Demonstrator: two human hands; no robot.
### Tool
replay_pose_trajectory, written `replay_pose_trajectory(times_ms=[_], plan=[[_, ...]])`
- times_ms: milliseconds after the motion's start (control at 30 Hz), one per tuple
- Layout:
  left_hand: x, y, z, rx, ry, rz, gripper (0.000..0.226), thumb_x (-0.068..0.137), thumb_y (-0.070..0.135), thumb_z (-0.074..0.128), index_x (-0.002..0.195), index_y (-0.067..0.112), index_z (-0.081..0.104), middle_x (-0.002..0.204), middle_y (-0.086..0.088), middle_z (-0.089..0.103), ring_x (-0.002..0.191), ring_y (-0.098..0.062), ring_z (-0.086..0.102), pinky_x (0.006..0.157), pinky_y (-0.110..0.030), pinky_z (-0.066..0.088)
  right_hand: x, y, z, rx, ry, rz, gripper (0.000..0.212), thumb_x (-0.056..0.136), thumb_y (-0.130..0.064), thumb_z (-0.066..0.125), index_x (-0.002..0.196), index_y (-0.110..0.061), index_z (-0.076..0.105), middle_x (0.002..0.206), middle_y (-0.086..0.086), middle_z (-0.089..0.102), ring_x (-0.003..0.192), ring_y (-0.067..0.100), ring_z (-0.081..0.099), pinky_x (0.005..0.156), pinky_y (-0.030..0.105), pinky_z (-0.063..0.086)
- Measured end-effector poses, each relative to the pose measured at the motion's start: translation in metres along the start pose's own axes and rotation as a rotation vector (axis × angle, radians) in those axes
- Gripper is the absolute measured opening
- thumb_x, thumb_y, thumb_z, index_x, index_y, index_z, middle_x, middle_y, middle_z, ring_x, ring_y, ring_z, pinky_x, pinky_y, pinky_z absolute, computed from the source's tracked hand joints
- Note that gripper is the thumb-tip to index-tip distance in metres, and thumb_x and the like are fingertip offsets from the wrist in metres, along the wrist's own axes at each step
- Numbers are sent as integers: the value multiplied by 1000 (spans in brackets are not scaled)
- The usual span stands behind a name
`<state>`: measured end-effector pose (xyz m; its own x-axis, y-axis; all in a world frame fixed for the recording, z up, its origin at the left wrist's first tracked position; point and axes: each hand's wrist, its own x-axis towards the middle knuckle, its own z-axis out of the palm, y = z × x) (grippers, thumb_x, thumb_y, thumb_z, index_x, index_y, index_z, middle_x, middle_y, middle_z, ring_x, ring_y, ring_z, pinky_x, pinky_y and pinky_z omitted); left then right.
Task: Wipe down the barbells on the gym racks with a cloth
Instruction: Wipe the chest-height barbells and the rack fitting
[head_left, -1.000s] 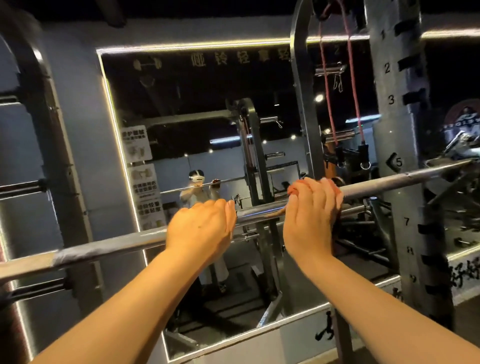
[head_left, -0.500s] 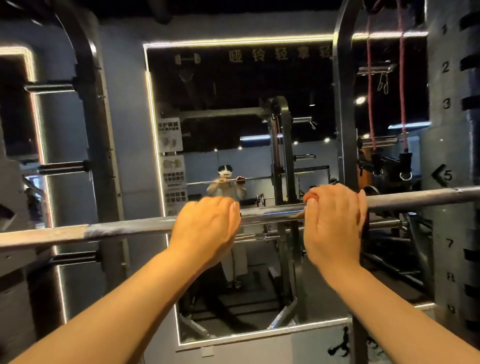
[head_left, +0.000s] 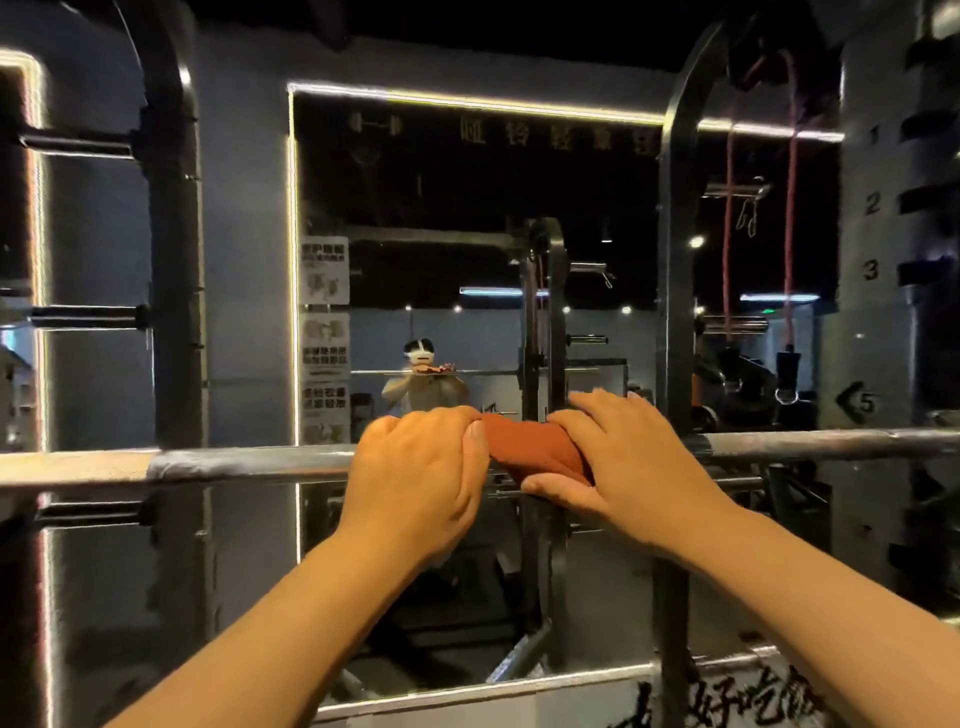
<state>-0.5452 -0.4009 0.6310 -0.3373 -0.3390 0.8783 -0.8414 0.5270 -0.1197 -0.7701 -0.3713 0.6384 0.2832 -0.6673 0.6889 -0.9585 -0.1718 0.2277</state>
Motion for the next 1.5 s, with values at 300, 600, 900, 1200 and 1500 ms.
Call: replay_pose_trajectory(times_ms=[300, 600, 900, 1200, 1500], plan=[[11, 83, 37, -47, 54, -61, 53, 104, 47, 21, 136, 26, 58, 133, 6, 63, 124, -17, 56, 111, -46, 33, 7, 35, -24, 343, -327, -281, 44, 85, -60, 57, 117, -31, 51, 114, -14, 54, 98, 6, 58, 92, 30, 53], [-11, 72, 85, -2, 582, -395, 41, 106, 29, 35, 132, 13, 63, 139, -6, 58, 141, -24, 40, 120, -65, 14, 10, 84, -5, 223, -114, -265, 61, 106, -54, 16, 154, -24, 38, 159, -7, 39, 147, 10, 32, 122, 34, 25], [23, 186, 127, -300, 636, -629, 61, 107, 53, 12, 149, 20, 42, 164, 5, 20, 156, -15, -8, 126, -46, 5, 13, 97, 10, 287, -39, -391, 79, 94, -62, -1, 159, -29, 30, 164, -10, 29, 153, 4, 18, 126, 35, 20], [28, 104, 76, -228, 749, -938, 36, 102, 30, 33, 88, 16, 63, 143, -1, 52, 152, -19, 15, 126, -46, -5, 15, 92, 5, 514, -30, -305, 41, 105, -39, 19, 114, -21, 55, 119, 0, 57, 111, 19, 54, 103, 43, 43], [22, 178, 106, 97, 341, -380, 28, 104, 37, 32, 113, 27, 56, 122, 6, 57, 139, -23, 40, 125, -50, 3, 10, 92, -12, 663, -72, -219, 41, 107, -37, 22, 118, -17, 56, 119, 7, 58, 109, 26, 56, 96, 42, 44]])
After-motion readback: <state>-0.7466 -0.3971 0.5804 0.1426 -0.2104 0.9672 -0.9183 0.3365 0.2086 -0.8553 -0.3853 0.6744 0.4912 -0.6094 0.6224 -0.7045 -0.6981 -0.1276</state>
